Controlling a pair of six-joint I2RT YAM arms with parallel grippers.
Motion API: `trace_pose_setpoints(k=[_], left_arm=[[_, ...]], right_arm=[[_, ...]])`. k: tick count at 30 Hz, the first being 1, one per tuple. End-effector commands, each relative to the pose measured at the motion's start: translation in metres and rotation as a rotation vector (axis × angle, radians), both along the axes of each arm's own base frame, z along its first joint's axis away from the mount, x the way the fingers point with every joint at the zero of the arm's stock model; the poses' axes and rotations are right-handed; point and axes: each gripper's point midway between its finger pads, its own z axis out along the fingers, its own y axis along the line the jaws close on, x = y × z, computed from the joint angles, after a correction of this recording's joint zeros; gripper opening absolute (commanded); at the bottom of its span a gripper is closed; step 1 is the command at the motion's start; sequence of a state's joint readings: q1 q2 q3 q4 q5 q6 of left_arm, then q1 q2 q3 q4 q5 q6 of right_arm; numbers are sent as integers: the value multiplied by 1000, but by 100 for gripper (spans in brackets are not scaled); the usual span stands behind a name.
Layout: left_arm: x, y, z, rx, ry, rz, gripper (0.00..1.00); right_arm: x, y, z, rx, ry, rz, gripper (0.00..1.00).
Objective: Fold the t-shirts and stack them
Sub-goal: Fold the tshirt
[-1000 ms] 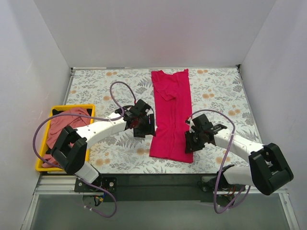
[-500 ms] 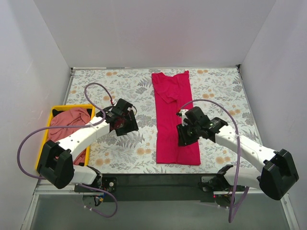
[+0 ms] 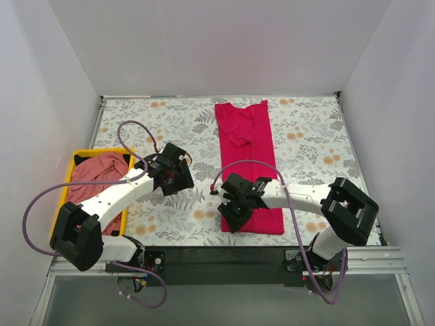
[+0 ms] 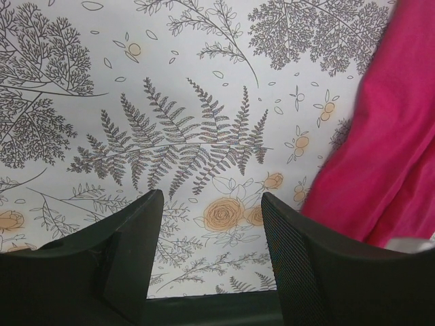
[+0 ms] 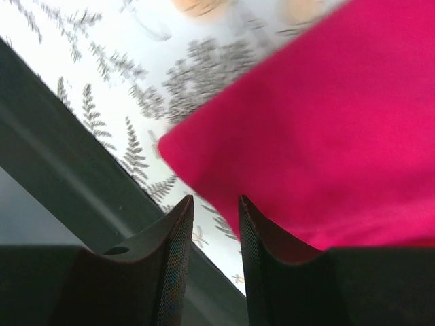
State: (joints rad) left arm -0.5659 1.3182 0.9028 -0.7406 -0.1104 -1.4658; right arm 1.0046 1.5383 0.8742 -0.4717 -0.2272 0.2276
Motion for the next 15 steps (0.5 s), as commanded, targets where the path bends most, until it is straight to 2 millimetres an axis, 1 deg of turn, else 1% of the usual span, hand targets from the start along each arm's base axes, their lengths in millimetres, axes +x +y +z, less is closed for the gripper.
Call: trace_pose_setpoints(k=[1, 3, 7, 8, 10, 12, 14, 15], left_arm=[[3, 5, 10, -7, -45, 33, 58], [2, 4, 9, -11, -40, 32, 58], [2, 3, 6, -12, -34, 23, 58], [2, 2, 5, -12, -32, 23, 58], [2, 1, 4, -17, -25, 20, 58], [1, 0, 3, -23, -21, 17, 59], [-2, 0, 0, -26, -14, 13, 59], [-3, -1, -1, -28, -9, 10, 59]], right_arm=[[-17, 15, 0, 10, 22, 110, 39], [-32, 12, -4, -19, 54, 161, 39], [-51, 15, -9, -51, 93, 254, 39], [-51, 19, -6, -46, 85, 275, 40], [-57, 20, -7, -54, 105, 310, 40], [-59, 24, -2, -38, 109, 357, 40], [-63, 18, -2, -60, 130, 385, 39], [-61, 21, 2, -54, 117, 400, 40]])
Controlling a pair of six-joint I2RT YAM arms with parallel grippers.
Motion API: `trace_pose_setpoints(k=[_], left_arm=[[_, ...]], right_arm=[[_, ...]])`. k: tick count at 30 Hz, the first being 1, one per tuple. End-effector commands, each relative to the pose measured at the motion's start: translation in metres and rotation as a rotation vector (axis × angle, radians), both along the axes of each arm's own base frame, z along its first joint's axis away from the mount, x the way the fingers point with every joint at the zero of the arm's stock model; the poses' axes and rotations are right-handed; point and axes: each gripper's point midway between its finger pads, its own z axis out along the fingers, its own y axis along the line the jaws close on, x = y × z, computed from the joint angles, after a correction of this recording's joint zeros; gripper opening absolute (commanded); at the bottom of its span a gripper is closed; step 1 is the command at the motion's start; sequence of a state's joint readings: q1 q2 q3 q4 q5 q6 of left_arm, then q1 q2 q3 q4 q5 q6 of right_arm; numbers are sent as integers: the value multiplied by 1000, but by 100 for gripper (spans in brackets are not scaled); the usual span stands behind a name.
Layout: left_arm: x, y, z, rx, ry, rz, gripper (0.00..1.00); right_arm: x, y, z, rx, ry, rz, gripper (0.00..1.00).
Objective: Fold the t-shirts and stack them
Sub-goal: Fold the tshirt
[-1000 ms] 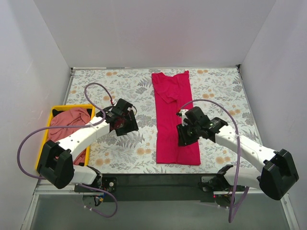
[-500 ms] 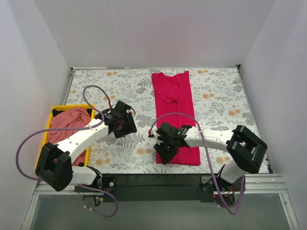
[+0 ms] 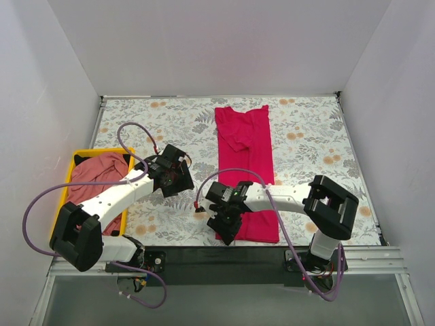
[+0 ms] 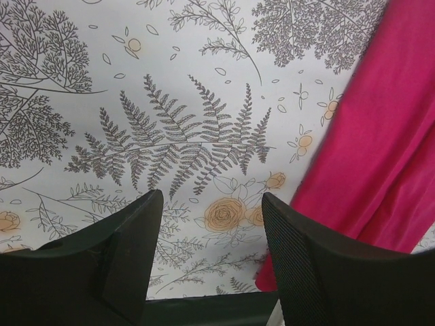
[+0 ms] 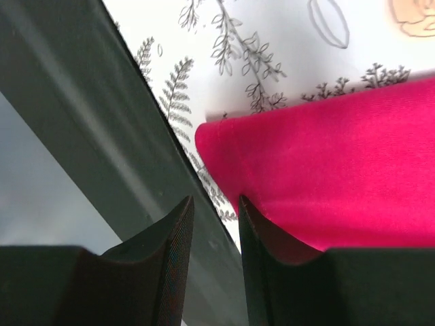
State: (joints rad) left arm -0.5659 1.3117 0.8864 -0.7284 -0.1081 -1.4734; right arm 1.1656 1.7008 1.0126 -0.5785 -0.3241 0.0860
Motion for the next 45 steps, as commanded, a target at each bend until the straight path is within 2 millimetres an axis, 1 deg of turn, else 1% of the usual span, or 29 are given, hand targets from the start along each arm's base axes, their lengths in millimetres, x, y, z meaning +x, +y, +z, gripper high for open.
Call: trace_pose_setpoints(k=[1, 3, 4, 6, 7, 8, 9, 10, 11, 12, 13, 14, 15, 16, 17, 18, 19, 20, 21, 22, 24, 25, 26, 28, 32, 33, 34, 38, 45], left_arm=[[-2, -1, 0, -23, -3, 2, 59], [-6, -5, -4, -41, 16, -8, 61], [-7, -7, -5, -51, 24, -11, 62], [-12, -14, -6, -94, 43, -24, 63], [-12, -15, -7, -97, 45, -26, 64], [-17, -21, -6, -131, 66, -42, 65], [-20, -26, -6, -152, 80, -51, 66], [-24, -30, -6, -159, 85, -66, 66], [-27, -33, -6, -162, 93, -76, 67], [-30, -37, -7, -169, 106, -82, 68], [-36, -44, -8, -171, 118, -106, 68], [-39, -48, -8, -173, 126, -121, 68], [-42, -54, -9, -171, 141, -134, 69], [-50, -64, -9, -167, 152, -161, 69], [-53, -67, -11, -159, 167, -170, 69], [-57, -71, -12, -156, 179, -184, 69], [-61, -78, -15, -144, 199, -203, 69], [-66, -78, -18, -127, 222, -208, 67], [-68, -81, -20, -118, 236, -218, 65], [-71, -86, -23, -103, 259, -235, 62], [-77, -91, -25, -88, 290, -258, 61], [-83, -96, -26, -80, 303, -280, 60], [-83, -100, -27, -67, 320, -289, 60], [-90, -103, -30, -45, 344, -313, 60], [-103, -109, -42, -18, 415, -352, 59], [-105, -110, -44, -14, 425, -359, 59], [-108, -112, -45, -9, 430, -369, 59], [-116, -113, -49, 10, 460, -385, 59], [-122, -119, -56, 16, 488, -409, 59]], right_arm=[[-6, -3, 15, 0, 22, 83, 39], [0, 4, 29, 37, -17, 78, 39], [11, 7, 40, 58, -79, 52, 40], [28, 8, 54, 75, -148, -11, 42], [41, 7, 65, 83, -201, -81, 47], [49, 4, 68, 81, -221, -125, 48], [65, -3, 71, 74, -237, -203, 48], [75, -15, 74, 58, -263, -298, 49], [82, -26, 71, 41, -263, -363, 50], [99, -41, 69, 25, -264, -465, 51], [106, -52, 73, 34, -269, -533, 52], [103, -69, 60, -7, -234, -607, 53], [113, -84, 59, -14, -229, -685, 53], [114, -94, 62, -2, -242, -729, 54], [114, -108, 56, -23, -236, -789, 54], [113, -114, 54, -24, -234, -822, 56], [116, -124, 59, -13, -281, -866, 59], [110, -132, 51, -31, -264, -912, 61], [107, -135, 48, -33, -255, -934, 65], [103, -138, 50, -21, -253, -957, 67], [89, -148, 35, -64, -200, -1004, 67], [83, -150, 31, -74, -182, -1015, 66], [77, -155, 27, -102, -165, -1026, 65], [68, -163, 18, -147, -137, -1047, 65], [56, -169, 12, -204, -97, -1033, 61], [54, -171, 11, -218, -93, -1030, 60], [46, -171, 7, -230, -55, -1016, 59], [32, -174, -1, -238, -12, -1001, 57], [22, -173, -15, -250, 41, -986, 55]])
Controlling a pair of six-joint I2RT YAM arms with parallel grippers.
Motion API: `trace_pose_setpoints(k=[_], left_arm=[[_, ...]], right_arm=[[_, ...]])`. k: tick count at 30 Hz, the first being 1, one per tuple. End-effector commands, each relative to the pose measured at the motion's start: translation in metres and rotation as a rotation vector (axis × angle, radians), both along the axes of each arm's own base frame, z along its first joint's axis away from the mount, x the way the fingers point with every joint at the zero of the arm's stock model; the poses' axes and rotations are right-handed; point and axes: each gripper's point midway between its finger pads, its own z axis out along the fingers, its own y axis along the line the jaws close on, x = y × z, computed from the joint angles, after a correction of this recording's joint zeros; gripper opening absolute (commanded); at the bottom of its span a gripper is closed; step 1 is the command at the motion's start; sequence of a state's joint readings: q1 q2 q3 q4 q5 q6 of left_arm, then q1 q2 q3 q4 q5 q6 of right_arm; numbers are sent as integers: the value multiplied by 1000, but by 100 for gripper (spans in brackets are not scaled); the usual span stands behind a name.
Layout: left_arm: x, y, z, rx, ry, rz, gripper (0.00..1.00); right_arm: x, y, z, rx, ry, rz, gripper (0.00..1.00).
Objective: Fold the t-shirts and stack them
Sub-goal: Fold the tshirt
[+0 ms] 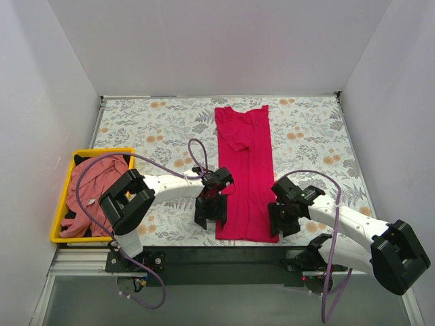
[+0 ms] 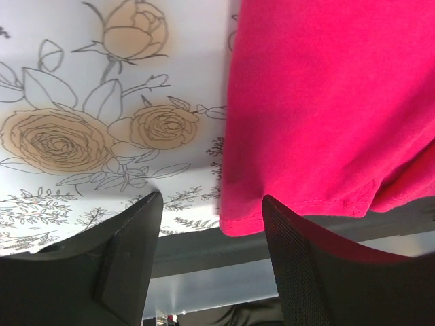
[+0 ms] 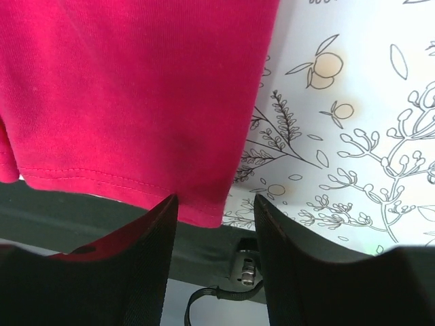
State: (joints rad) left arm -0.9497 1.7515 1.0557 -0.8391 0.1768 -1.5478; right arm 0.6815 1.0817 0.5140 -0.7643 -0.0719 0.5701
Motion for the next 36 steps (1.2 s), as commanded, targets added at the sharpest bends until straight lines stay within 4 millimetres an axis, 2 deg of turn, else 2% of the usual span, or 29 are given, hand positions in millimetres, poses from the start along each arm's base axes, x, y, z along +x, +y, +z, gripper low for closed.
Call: trace_pose_setpoints(k=[1, 5, 12, 14, 15, 19, 21, 22, 23, 32, 36], left_arm=[[-3, -14, 8, -33, 16, -29, 59], [-7, -16, 6, -16, 23, -42, 59], [-15, -14, 3, -6, 49, -46, 57], [-17, -13, 1, -3, 60, -46, 52], [-19, -12, 0, -2, 69, -48, 42], [-19, -11, 0, -5, 63, -46, 20], [-19, -11, -1, -3, 64, -45, 11], [-20, -11, -2, -3, 70, -48, 2], [-20, -12, -2, -7, 70, -51, 0], [-23, -11, 6, -21, 80, -70, 0], [-20, -14, 24, -72, 48, -62, 0]], right_arm=[[-9, 2, -7, 18, 42, 3, 55], [-13, 2, -12, 25, 61, 8, 50], [-18, 3, -15, 32, 82, 17, 32], [-18, 3, -15, 33, 83, 22, 27], [-17, 3, -14, 36, 83, 24, 21], [-16, 4, -14, 38, 82, 27, 1], [-15, 5, -13, 41, 80, 32, 1], [-15, 5, -13, 42, 78, 35, 1], [-14, 7, -12, 47, 73, 38, 1], [-10, 13, 0, 87, 46, 96, 1], [-3, 16, 13, 95, 21, 123, 1]])
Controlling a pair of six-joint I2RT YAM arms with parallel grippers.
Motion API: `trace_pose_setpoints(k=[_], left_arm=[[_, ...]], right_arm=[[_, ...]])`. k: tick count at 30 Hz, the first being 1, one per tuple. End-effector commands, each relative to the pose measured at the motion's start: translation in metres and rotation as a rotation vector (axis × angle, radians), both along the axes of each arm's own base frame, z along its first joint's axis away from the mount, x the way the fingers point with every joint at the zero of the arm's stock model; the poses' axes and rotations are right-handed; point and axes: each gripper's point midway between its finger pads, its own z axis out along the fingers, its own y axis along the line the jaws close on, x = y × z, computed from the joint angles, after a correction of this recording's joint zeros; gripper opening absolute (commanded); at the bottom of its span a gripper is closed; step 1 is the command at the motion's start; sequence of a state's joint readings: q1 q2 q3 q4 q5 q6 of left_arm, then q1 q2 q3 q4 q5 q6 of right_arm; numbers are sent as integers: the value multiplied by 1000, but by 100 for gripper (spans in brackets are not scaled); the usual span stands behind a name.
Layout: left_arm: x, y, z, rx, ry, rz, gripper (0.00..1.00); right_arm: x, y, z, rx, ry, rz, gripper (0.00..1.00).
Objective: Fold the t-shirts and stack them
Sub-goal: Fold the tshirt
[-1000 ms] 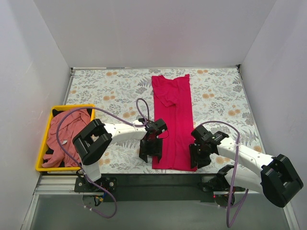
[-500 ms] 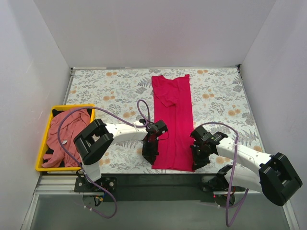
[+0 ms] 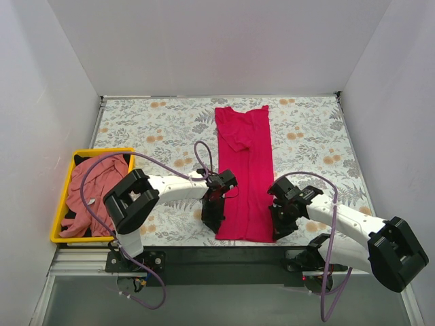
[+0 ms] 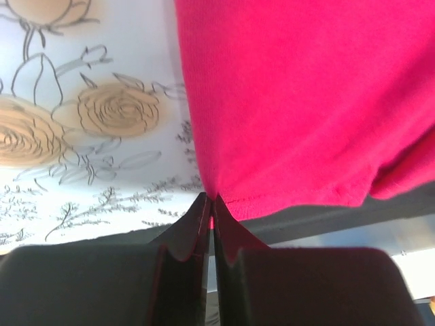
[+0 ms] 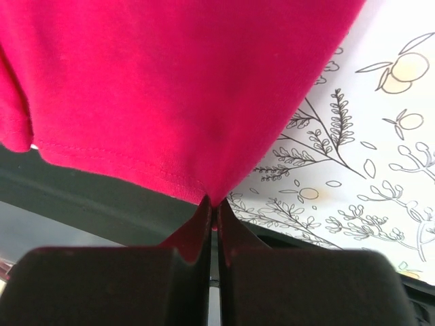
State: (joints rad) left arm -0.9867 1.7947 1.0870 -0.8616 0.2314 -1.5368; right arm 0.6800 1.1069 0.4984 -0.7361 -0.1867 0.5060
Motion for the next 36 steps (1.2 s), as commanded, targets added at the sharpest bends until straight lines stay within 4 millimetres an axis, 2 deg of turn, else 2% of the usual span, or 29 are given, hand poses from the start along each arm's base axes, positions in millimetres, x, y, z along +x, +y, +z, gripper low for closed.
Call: trace_pose_setpoints(k=[1, 4, 6, 7, 9, 11, 14, 15, 16, 17, 18, 19, 20, 21, 22, 23, 24, 29, 36], left_arm=[[3, -5, 27, -82, -22, 3, 0], [25, -12, 40, -135, -61, 31, 0], [40, -14, 46, -156, -91, 51, 0], [57, -14, 53, -174, -121, 67, 0], [74, -14, 60, -196, -150, 89, 0], [106, -13, 72, -231, -213, 131, 0], [146, -13, 88, -260, -303, 165, 0], [166, -11, 97, -271, -350, 191, 0], [170, -8, 93, -262, -348, 194, 0], [187, -11, 105, -284, -397, 207, 0], [199, -10, 103, -278, -417, 209, 0], [213, -6, 106, -275, -445, 228, 0], [230, -7, 115, -276, -500, 245, 0], [243, -4, 113, -268, -516, 250, 0], [250, -5, 114, -271, -532, 252, 0], [264, -7, 121, -278, -574, 260, 0], [271, -8, 122, -283, -591, 261, 0], [304, -6, 103, -257, -677, 257, 0], [330, -3, 82, -224, -752, 226, 0]], right_arm=[[12, 4, 16, 12, -52, 44, 1], [31, 10, 28, 13, -98, 45, 1], [50, 15, 38, 15, -138, 45, 1], [59, 15, 42, 6, -163, 42, 1], [82, 17, 54, 7, -208, 26, 1], [101, 15, 61, 8, -231, -4, 1], [140, 17, 80, 3, -305, -34, 1], [159, 18, 89, 6, -336, -52, 1], [168, 21, 94, 12, -355, -50, 1], [180, 18, 98, 10, -374, -74, 1], [191, 19, 98, 6, -382, -83, 1], [207, 22, 112, 22, -428, -93, 1], [217, 19, 115, 15, -445, -108, 1], [228, 16, 115, 1, -458, -120, 1], [242, 18, 124, 14, -495, -129, 1], [252, 14, 126, 10, -513, -138, 1], [260, 12, 124, -1, -516, -144, 1], [299, 13, 129, 28, -601, -160, 1], [326, 13, 111, 28, -629, -158, 1]])
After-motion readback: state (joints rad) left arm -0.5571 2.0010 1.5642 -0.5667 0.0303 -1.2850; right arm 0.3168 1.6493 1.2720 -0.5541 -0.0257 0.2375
